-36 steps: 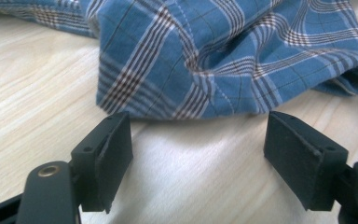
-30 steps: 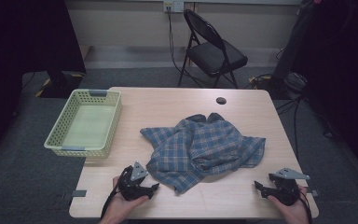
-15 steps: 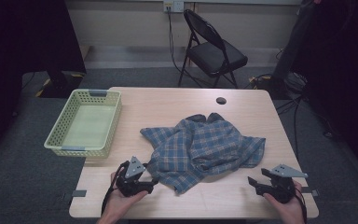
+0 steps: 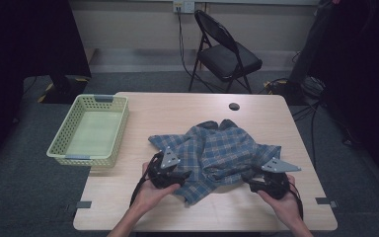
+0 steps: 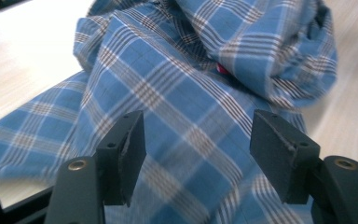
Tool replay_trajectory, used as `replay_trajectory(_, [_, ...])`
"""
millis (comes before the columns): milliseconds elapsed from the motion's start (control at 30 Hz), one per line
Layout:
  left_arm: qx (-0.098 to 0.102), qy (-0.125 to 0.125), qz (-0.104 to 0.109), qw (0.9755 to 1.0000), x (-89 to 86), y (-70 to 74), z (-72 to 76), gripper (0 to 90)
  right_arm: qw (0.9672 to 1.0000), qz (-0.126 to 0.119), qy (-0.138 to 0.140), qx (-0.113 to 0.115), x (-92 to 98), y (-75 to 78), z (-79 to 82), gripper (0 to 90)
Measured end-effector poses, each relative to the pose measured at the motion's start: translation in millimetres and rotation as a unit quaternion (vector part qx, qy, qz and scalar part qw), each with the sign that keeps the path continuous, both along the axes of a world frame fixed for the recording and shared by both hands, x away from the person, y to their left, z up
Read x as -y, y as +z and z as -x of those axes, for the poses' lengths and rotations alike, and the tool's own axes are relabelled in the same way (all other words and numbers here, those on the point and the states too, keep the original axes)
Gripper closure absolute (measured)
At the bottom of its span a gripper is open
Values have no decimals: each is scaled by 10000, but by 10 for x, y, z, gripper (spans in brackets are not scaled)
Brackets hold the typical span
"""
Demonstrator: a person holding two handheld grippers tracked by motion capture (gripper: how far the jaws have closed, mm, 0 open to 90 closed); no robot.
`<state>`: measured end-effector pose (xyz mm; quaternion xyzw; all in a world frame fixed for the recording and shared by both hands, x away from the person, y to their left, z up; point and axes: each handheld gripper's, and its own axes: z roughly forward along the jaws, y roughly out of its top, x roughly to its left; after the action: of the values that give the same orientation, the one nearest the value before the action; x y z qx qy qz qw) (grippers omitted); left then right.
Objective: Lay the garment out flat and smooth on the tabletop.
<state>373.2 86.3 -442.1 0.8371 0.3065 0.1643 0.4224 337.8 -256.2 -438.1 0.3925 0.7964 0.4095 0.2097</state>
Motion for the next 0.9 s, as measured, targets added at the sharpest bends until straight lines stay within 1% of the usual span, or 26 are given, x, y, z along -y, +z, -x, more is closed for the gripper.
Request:
replay_trajectory(33, [-58,43,-34,10000,34,-21,-63,359,9999,81,74,-61,-74,-17,-85,489])
replay_trajectory(67, [-154,222,-54,9996,87,-83,-174,359,9998,120,91,-103,-104,-43,-129,488])
replay_trajectory(100, [-239,266,-5,9994,110,-127,-223,359,9997,175,76,-132,-130,-81,-171,485])
replay_trajectory(133, [-316,268,-10,9991,133,-176,-262,359,9996,214,25,-180,-153,-127,-211,481])
replay_trajectory(167, [-316,268,-10,9991,133,-176,-262,358,9996,214,25,-180,-153,-127,-211,481])
replay_trajectory(200, [-353,282,-82,9989,161,-230,-292,358,9995,234,-9,-218,-168,-179,-250,474])
replay_trajectory(233, [-383,308,-257,9985,205,-326,-327,358,9991,274,-65,-308,-189,-291,-314,468])
replay_trajectory(267, [-383,308,-257,9985,205,-326,-327,358,9991,274,-65,-308,-189,-291,-314,468])
replay_trajectory(300, [-401,332,-313,9981,216,-388,-343,358,9990,298,-83,-334,-194,-334,-333,466])
replay_trajectory(367, [-445,342,-337,9979,220,-455,-357,358,9983,390,-120,-410,-201,-453,-366,467])
replay_trajectory(433, [-440,298,-401,9978,216,-457,-349,365,9980,430,-119,-447,-187,-505,-360,475])
replay_trajectory(500, [-443,250,-454,9977,210,-469,-329,367,9979,420,-125,-482,-179,-504,-354,479])
replay_trajectory(533, [-441,239,-458,9977,202,-471,-321,370,9977,430,-121,-503,-167,-515,-342,480])
replay_trajectory(567, [-467,224,-421,9978,192,-476,-302,376,9979,423,-112,-477,-159,-523,-332,482])
replay_trajectory(600, [-491,200,-429,9977,185,-472,-285,389,9976,497,-69,-477,-144,-522,-296,494])
replay_trajectory(667, [-507,133,-482,9975,181,-463,-240,396,9974,513,-68,-507,-141,-515,-279,501])
replay_trajectory(700, [-526,122,-487,9974,182,-460,-211,407,9974,515,-55,-507,-139,-516,-223,514])
replay_trajectory(733, [-532,86,-529,9971,182,-454,-183,407,9974,515,-55,-507,-139,-516,-223,514])
replay_trajectory(767, [-546,33,-573,9969,184,-447,-152,407,9974,515,-38,-504,-138,-516,-184,516])
replay_trajectory(900, [-578,-159,-582,9965,164,-441,15,406,9974,503,44,-510,-115,-516,15,515])
